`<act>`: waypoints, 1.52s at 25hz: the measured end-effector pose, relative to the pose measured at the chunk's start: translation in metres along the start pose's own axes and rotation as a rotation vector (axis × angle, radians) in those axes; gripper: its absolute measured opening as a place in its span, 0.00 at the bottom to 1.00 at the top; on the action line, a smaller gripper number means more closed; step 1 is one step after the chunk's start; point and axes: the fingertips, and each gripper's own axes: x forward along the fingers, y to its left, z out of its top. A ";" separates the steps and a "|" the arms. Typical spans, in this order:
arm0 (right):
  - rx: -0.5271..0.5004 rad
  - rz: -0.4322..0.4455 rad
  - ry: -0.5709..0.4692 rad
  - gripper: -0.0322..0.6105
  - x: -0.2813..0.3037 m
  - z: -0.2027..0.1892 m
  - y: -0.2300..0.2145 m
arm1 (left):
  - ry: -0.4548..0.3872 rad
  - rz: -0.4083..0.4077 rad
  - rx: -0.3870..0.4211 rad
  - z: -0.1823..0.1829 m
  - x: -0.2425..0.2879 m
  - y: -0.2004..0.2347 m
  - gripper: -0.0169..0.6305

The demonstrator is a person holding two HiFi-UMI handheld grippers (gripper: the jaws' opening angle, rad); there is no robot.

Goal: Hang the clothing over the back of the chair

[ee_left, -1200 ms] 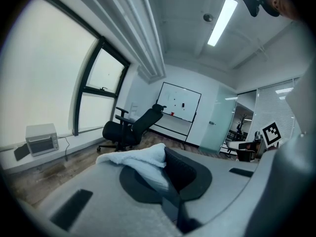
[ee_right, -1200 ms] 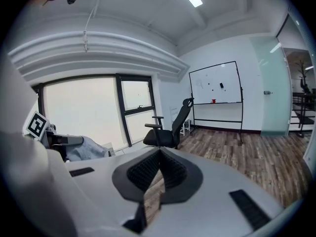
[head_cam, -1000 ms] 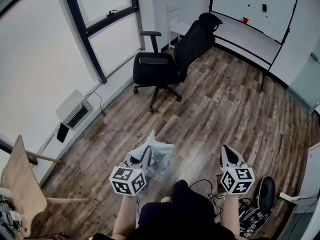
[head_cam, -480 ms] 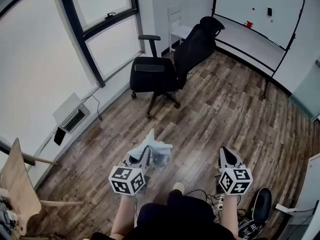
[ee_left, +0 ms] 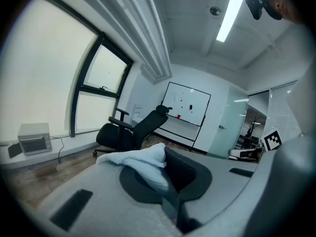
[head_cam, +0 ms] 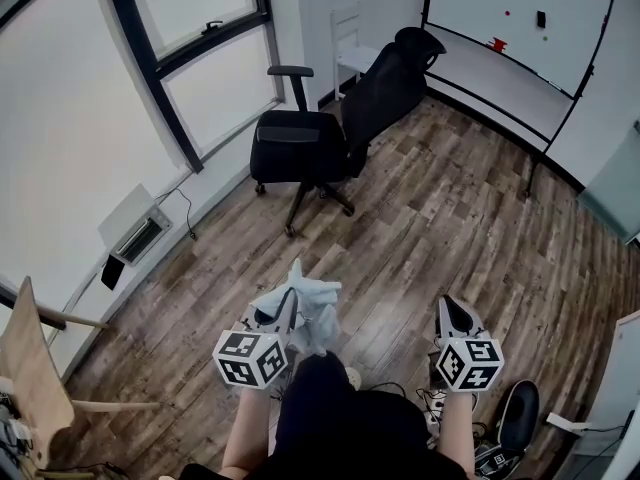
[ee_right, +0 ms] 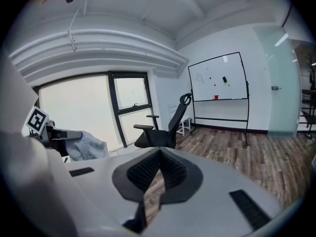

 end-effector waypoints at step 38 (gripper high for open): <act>0.043 -0.049 -0.032 0.05 0.222 0.132 -0.076 | 0.029 -0.082 0.040 0.123 0.253 0.058 0.05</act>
